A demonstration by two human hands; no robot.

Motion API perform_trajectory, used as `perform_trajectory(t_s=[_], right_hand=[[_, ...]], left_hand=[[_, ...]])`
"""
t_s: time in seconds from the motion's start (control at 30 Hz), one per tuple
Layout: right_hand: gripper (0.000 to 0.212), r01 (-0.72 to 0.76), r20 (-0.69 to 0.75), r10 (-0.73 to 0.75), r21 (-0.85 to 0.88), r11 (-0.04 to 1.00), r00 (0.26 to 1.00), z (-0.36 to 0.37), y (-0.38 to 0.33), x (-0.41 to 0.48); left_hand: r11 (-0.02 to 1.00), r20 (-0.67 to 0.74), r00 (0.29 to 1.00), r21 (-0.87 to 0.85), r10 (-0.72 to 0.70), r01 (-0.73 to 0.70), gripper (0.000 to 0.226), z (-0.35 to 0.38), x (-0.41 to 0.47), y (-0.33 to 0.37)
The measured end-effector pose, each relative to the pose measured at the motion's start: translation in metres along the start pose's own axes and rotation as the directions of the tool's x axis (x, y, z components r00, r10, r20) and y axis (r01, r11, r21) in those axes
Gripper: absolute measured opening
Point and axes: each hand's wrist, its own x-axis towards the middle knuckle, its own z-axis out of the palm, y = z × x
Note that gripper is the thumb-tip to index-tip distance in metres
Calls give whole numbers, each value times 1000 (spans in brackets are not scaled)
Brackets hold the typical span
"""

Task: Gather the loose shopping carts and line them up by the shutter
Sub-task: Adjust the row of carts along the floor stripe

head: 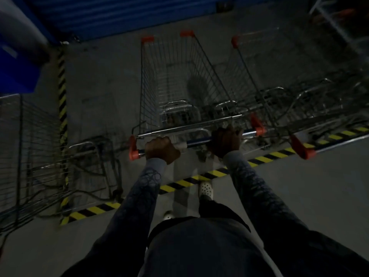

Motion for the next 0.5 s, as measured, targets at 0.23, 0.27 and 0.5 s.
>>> perform_trajectory(t_s=[0.23, 0.27, 0.5], right_hand=[[48, 179, 342, -135, -100, 979, 930, -47, 2, 77], [52, 205, 325, -156, -125, 971, 933, -51, 6, 82], [50, 201, 215, -187, -44, 979, 959, -75, 18, 124]], left_hand=[[998, 43, 997, -38, -58, 59, 58, -23, 42, 19], [997, 47, 998, -51, -49, 51, 58, -26, 49, 21], [989, 88, 992, -111, -88, 98, 67, -50, 97, 36]])
